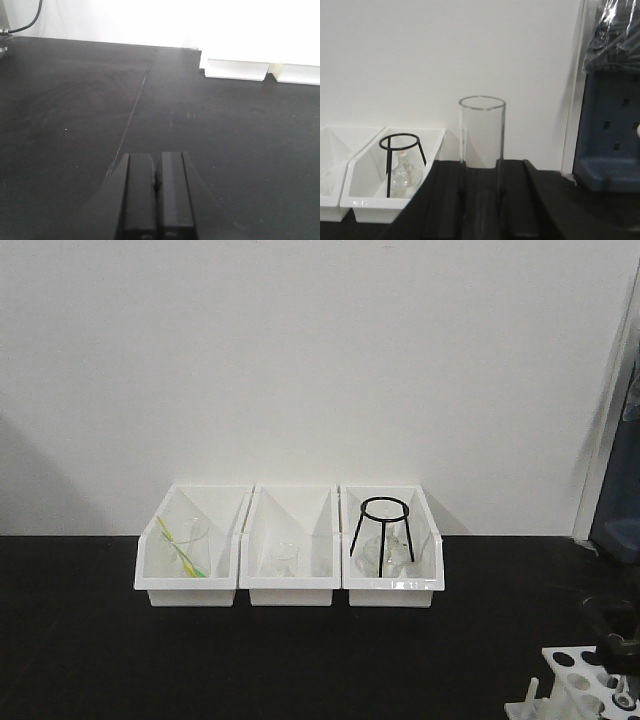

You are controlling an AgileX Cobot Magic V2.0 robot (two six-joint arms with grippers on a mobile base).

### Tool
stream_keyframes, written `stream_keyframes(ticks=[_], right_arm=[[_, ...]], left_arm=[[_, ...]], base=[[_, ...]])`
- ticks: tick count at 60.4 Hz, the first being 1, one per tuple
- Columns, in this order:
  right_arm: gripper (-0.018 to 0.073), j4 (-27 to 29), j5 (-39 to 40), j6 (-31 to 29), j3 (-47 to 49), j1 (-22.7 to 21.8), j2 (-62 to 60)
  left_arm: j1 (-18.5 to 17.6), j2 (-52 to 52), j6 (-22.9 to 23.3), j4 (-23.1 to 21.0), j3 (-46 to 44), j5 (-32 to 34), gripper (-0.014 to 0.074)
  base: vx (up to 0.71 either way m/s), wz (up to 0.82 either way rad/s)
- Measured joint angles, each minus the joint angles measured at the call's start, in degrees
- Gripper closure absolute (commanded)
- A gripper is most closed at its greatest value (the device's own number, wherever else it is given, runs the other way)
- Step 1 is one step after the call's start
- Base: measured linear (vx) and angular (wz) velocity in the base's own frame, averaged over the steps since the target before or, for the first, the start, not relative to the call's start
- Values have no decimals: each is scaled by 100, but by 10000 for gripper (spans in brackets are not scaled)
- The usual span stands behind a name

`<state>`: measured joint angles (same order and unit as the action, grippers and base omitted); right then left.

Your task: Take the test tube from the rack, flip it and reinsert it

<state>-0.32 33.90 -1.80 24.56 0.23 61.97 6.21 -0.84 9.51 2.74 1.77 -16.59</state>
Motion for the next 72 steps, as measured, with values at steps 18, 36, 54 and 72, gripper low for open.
stream_keyframes(ticks=[18,36,54,72], right_arm=[[568,-1924,-1103,-1809,239,-5,-621],[568,-3297,-2070,-3663,239,3,-740],[568,1688,-185,-480,239,-3,-871],[568,1178,-110,-444,239,-3,-876]], left_arm=[[0,0,0,0,0,0,603],[0,0,0,0,0,0,603],[0,0,0,0,0,0,603],[0,0,0,0,0,0,603]], base=[[0,0],[0,0],[0,0],[0,0]])
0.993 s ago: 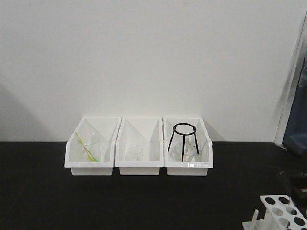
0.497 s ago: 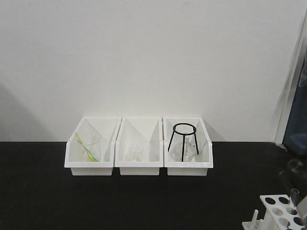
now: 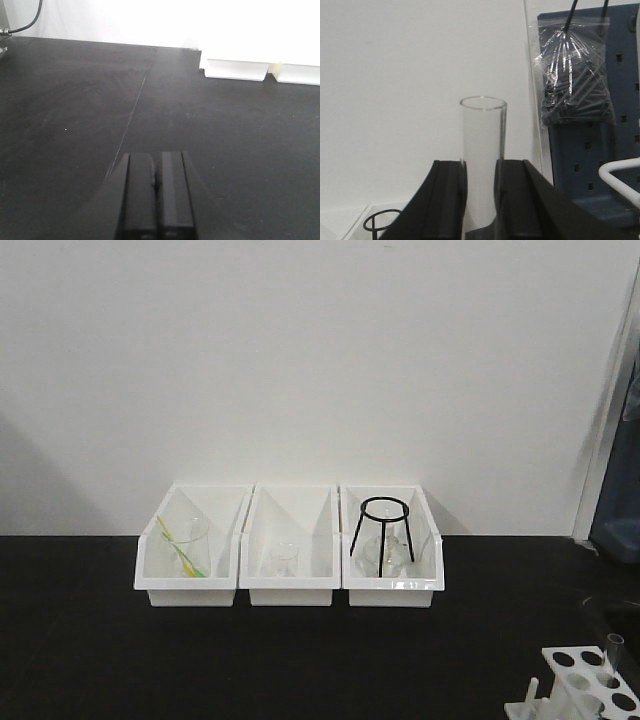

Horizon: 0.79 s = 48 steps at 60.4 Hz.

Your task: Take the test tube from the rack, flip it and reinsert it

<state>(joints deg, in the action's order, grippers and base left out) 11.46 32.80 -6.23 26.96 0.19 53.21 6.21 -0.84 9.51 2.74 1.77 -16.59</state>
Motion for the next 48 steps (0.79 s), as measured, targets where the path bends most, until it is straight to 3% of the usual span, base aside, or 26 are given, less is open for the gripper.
stream_keyframes(ticks=[11,22,36,48], right_arm=[[568,-369,81,14,-63,0,240],[568,-414,1187,457,-854,0,695],[568,-965,2413,874,-1312,0,1493],[568,-1012,2828,862,-1312,0,1822]], left_arm=[[0,0,0,0,0,0,603],[0,0,0,0,0,0,603],[0,0,0,0,0,0,603],[0,0,0,0,0,0,603]], base=[[0,0],[0,0],[0,0],[0,0]])
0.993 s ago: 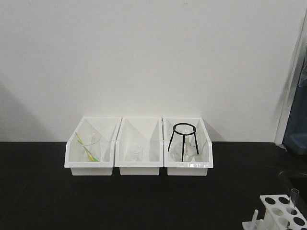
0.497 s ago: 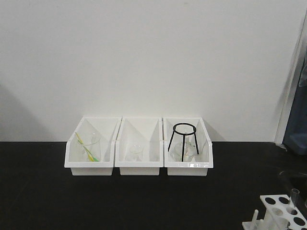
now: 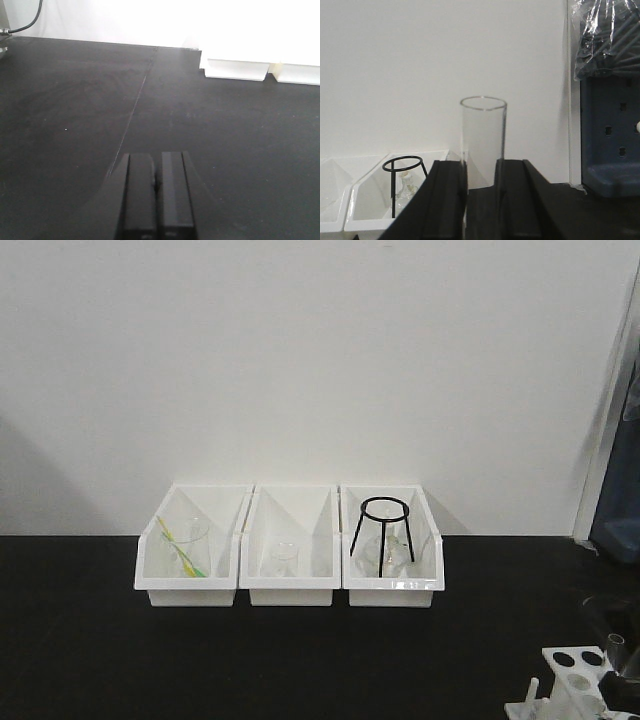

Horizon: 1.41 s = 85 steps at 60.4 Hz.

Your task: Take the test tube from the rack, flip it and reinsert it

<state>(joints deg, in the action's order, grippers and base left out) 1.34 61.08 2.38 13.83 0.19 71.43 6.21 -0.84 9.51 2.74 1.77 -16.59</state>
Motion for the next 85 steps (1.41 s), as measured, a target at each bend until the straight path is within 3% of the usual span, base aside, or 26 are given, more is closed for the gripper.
stream_keyframes(ticks=[14,28,40,85], right_arm=[[568,-257,19,-104,0,-324,180],[568,-968,112,395,0,-962,194],[568,-1289,241,538,0,-1002,210],[568,-1572,373,663,44,-1002,1629]], left_arm=[[0,0,0,0,0,0,603],[0,0,0,0,0,0,603],[0,0,0,0,0,0,603],[0,0,0,0,0,0,603]], base=[[0,0],[0,0],[0,0],[0,0]])
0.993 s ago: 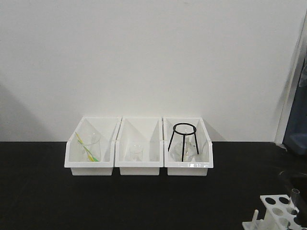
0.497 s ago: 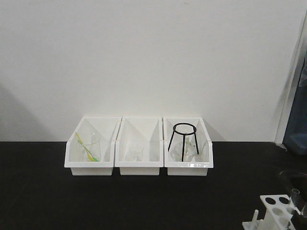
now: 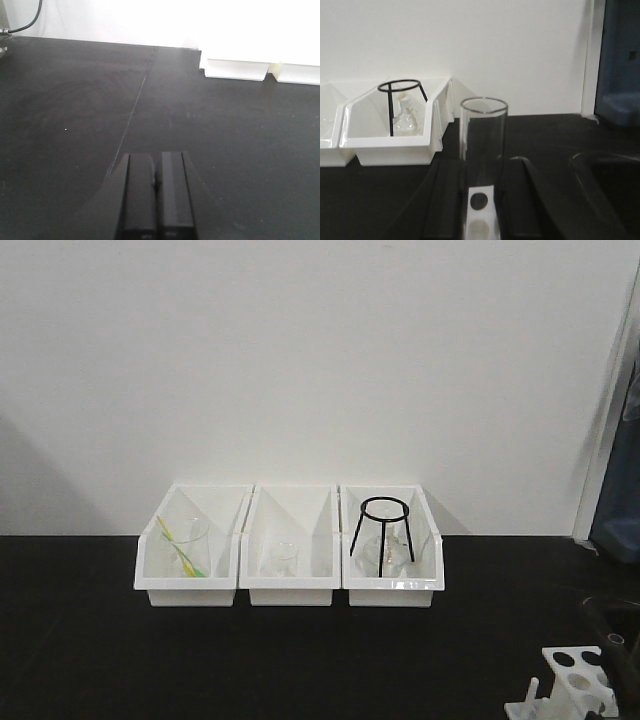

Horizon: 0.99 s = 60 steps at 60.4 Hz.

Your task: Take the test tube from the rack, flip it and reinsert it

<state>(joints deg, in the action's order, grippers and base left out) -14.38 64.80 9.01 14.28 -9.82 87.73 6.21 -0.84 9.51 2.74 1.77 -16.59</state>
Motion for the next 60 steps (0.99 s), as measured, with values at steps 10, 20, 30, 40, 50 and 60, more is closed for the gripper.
stream_keyframes(ticks=[10,20,30,40,50,60], right_arm=[[568,-10,6,0,2,0,394],[558,-20,49,0,31,0,599],[482,-36,149,0,37,0,667],[318,-83,157,0,37,0,673],[122,-132,95,-5,37,0,679],[36,-119,13,-23,-66,0,512]], left_arm=[[0,0,0,0,0,0,603],[0,0,0,0,0,0,603],[0,0,0,0,0,0,603],[0,0,0,0,0,0,603],[0,0,0,0,0,0,603],[0,0,0,0,0,0,603]], base=[[0,0],[0,0],[0,0],[0,0],[0,0],[0,0]])
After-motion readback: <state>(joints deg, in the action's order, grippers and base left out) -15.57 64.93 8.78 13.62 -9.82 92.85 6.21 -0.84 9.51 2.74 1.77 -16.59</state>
